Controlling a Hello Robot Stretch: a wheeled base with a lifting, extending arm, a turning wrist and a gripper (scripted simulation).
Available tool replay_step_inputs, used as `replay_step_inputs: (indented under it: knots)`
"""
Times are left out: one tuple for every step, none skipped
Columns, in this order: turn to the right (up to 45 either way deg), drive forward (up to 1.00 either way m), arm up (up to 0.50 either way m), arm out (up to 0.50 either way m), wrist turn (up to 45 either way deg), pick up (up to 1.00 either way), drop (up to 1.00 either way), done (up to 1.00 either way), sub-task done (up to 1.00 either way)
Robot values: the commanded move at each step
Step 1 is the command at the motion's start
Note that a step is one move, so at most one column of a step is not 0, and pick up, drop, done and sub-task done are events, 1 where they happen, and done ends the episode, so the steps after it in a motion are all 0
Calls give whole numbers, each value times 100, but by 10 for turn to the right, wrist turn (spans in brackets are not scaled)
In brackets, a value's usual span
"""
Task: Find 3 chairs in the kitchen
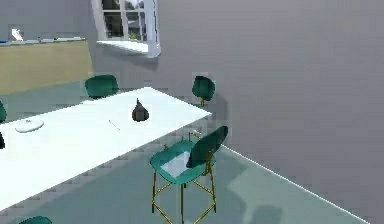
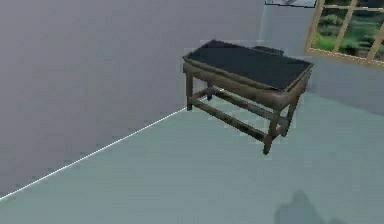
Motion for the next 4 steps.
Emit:
replay_step_inputs:
  knots:
    - [-450, 0, 0, 0, 0, 0, 0, 0, 0]
    - [-90, 0, 0, 0, 0, 0, 0, 0, 0]
    - [0, 0, 0, 0, 0, 0, 0, 0, 100]
    - [450, 0, 0, 0, 0, 0, 0, 0, 0]
